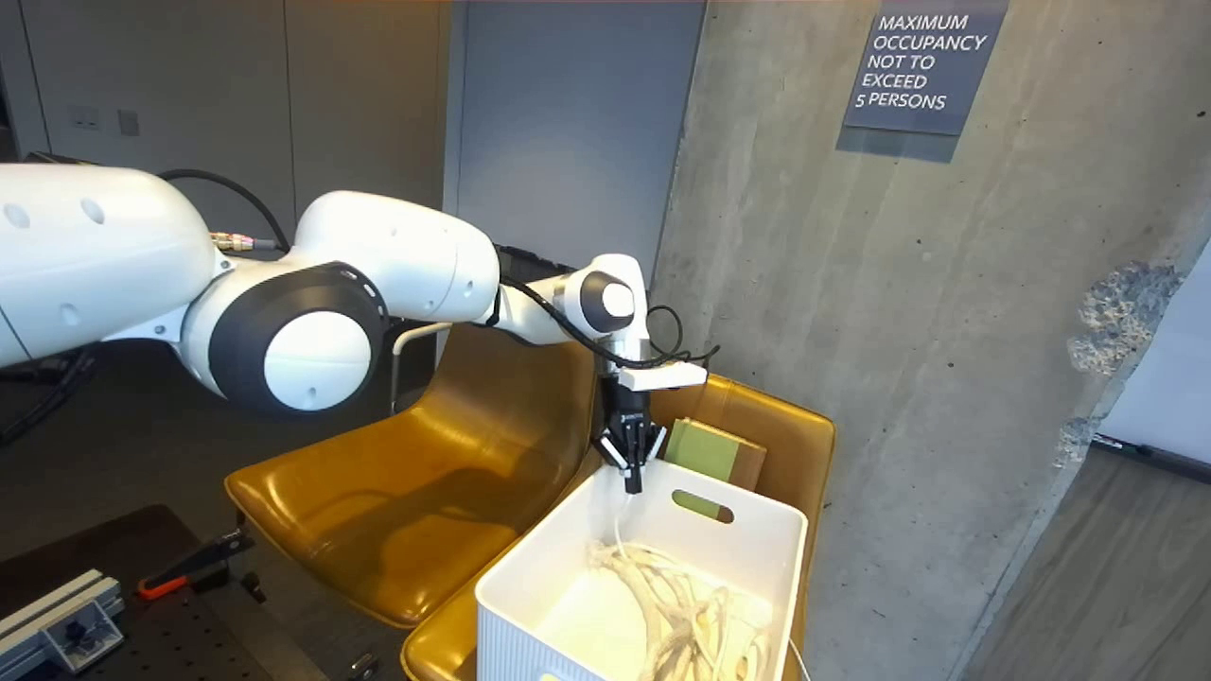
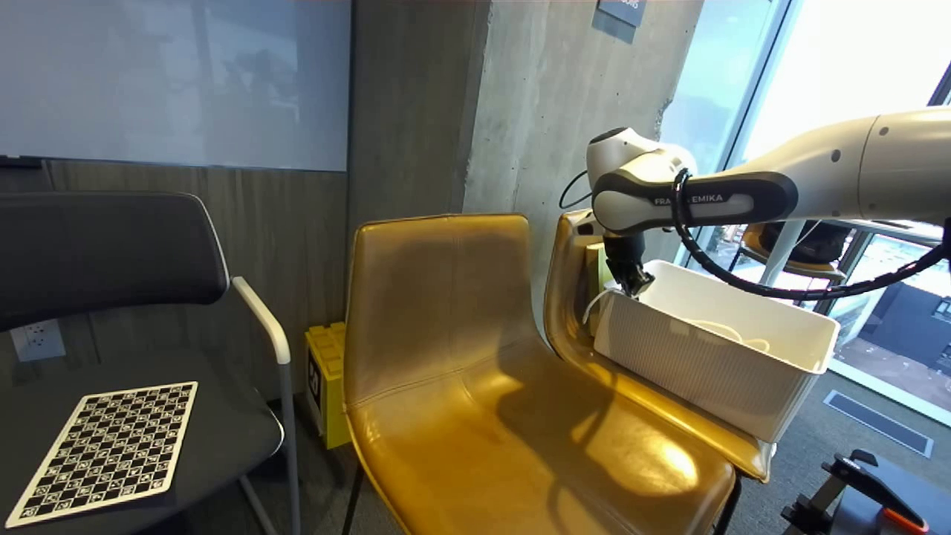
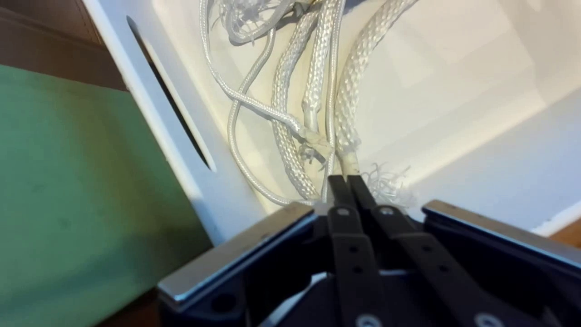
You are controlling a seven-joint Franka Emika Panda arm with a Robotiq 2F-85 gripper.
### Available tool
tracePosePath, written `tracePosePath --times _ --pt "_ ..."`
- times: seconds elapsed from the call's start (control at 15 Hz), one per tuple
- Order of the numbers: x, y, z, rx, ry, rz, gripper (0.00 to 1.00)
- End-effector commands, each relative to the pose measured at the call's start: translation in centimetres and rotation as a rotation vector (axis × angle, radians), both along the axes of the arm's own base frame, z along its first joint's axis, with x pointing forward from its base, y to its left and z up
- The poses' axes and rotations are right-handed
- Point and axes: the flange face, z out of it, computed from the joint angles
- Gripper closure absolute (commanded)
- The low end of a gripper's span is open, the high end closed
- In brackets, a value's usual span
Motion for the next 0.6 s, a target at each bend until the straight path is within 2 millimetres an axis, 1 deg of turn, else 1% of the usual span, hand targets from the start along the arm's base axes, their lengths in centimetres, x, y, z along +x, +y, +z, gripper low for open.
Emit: tracePosePath --times 0.0,0.13,0.27,0.53 --pt "0.0 -1.8 -0.9 -0.033 -0.016 0.014 0.99" --pt "-0.3 -3.0 -1.9 -0.062 -0.012 -0.007 0.99" --pt "-1.0 -4.7 -3.3 -0.108 -0.001 -0.050 0.99" --pt "-2.8 -8.7 -6.8 -0.209 0.017 -0.132 0.99"
